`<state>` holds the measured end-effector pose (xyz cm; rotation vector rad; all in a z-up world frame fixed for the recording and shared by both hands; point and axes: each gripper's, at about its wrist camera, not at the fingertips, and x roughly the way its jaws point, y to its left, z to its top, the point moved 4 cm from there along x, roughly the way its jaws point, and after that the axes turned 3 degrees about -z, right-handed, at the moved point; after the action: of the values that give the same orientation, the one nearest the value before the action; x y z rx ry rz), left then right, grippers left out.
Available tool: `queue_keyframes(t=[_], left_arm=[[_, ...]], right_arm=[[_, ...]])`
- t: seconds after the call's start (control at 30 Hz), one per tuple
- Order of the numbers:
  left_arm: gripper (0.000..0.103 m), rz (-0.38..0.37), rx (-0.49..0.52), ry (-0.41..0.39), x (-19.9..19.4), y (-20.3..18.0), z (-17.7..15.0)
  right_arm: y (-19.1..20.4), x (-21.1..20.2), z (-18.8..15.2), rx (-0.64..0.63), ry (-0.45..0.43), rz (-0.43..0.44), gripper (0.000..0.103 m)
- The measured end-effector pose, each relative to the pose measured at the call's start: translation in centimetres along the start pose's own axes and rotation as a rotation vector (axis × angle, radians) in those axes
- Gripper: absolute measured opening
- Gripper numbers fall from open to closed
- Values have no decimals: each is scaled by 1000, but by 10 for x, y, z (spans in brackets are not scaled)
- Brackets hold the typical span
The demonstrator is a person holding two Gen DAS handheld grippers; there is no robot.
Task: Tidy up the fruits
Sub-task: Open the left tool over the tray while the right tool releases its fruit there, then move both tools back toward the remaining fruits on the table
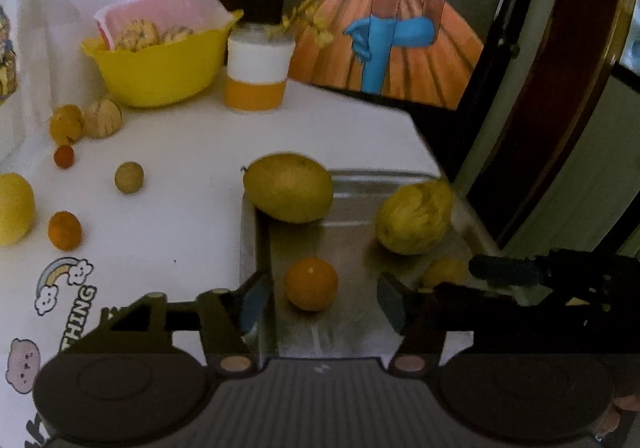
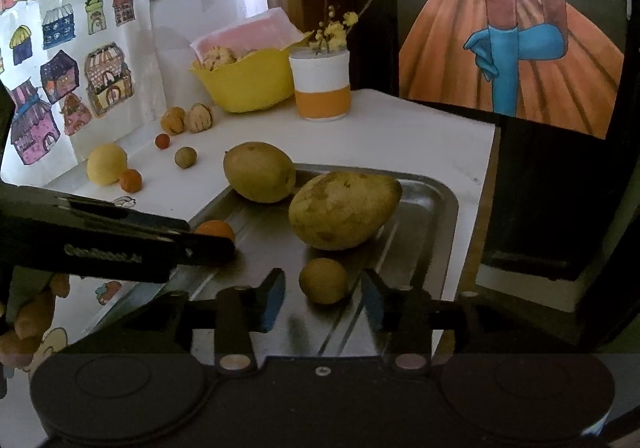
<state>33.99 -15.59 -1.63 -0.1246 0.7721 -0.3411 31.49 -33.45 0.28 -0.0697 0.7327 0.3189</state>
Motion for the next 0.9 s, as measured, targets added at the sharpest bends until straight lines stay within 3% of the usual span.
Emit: queue_keyframes(t=[0.03,0.1,0.3,0.6,0.9], left_arm=[[70,-5,0,-9,-5,0,1],[84,-4,-8,-37,-17,0,4],[101,-2,-29,-143,-66,0,5],[102,-8,-13,-223,-146,3,-15],[102,18,26,-165,-205,26,-57]], right_arm=[[1,-5,1,-5,-7,-4,55],[4,-16,4,-19,-27,-14,62],[19,-62,14,-58,-104,-30,81],[57,-143,6,-109,-173,-23,99],[100,-195,-28,-136,-27,-22,102]])
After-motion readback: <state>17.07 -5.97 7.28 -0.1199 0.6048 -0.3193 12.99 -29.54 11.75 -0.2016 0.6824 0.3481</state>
